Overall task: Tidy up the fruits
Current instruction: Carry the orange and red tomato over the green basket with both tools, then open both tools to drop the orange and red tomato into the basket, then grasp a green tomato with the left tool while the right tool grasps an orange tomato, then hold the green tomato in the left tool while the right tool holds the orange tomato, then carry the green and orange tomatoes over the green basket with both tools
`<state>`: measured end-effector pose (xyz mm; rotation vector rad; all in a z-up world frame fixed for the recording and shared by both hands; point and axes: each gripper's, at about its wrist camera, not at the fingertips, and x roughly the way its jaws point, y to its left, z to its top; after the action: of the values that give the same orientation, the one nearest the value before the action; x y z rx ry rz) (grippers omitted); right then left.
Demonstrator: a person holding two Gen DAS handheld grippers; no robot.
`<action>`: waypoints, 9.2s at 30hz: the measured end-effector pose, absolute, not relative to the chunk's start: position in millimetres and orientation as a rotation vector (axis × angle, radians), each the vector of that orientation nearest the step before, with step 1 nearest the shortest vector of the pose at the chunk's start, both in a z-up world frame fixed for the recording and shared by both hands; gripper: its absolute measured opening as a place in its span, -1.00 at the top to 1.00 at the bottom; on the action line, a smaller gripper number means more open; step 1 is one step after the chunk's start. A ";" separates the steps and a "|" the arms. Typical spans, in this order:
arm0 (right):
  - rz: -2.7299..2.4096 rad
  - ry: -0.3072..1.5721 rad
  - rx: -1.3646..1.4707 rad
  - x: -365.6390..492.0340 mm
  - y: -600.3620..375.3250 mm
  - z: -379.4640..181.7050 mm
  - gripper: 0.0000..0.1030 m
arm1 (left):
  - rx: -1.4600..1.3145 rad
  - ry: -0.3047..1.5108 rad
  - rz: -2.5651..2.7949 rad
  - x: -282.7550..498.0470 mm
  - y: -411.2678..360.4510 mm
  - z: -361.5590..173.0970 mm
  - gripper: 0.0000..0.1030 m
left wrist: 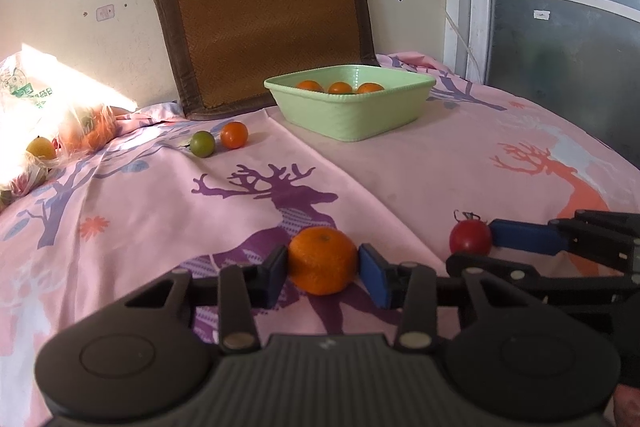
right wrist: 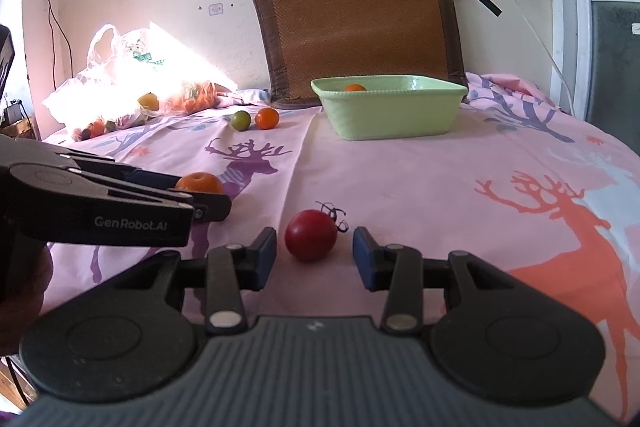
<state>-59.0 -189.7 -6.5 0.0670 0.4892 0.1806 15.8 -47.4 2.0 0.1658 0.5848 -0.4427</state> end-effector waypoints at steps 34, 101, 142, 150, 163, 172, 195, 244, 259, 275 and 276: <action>0.059 0.391 0.025 107.9 -270.9 18.0 0.39 | -0.068 0.702 -0.595 201.5 -143.6 44.0 0.25; 0.310 0.642 -0.026 168.5 -111.1 6.2 0.35 | -0.161 0.611 -0.247 107.3 62.5 2.7 0.08; 0.313 0.599 0.006 81.9 -149.3 0.8 0.36 | -0.002 0.633 -0.374 193.2 3.4 11.4 0.43; 0.284 0.541 0.072 44.6 -165.3 3.2 0.36 | 0.003 0.626 -0.422 91.8 19.1 18.7 0.42; 0.180 0.496 0.082 -30.6 -190.9 6.7 0.36 | 0.035 0.590 -0.542 29.4 -15.5 15.0 0.42; 0.172 0.541 0.059 -50.2 -189.2 -7.9 0.34 | 0.081 0.618 -0.576 12.6 -32.8 -1.6 0.36; 0.130 0.496 0.019 -57.5 -184.3 -12.6 0.23 | 0.088 0.621 -0.538 14.8 -40.3 -1.7 0.26; 0.068 0.495 0.011 -77.8 -193.2 -10.1 0.35 | 0.104 0.609 -0.605 -8.6 -56.6 -4.1 0.27; 0.067 0.471 0.090 -58.0 -223.5 3.6 0.36 | 0.003 0.653 -0.660 27.0 -49.8 31.2 0.28; 0.169 0.153 0.092 26.6 -322.9 210.2 0.36 | 0.060 0.376 -0.709 131.4 -99.8 250.1 0.28; 0.181 0.140 0.083 34.1 -326.4 227.9 0.36 | 0.070 0.351 -0.703 138.0 -104.4 264.7 0.28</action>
<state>34.1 -326.4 227.9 0.0833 0.1396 0.1812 138.0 -104.4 264.7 0.0698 0.3508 -0.7027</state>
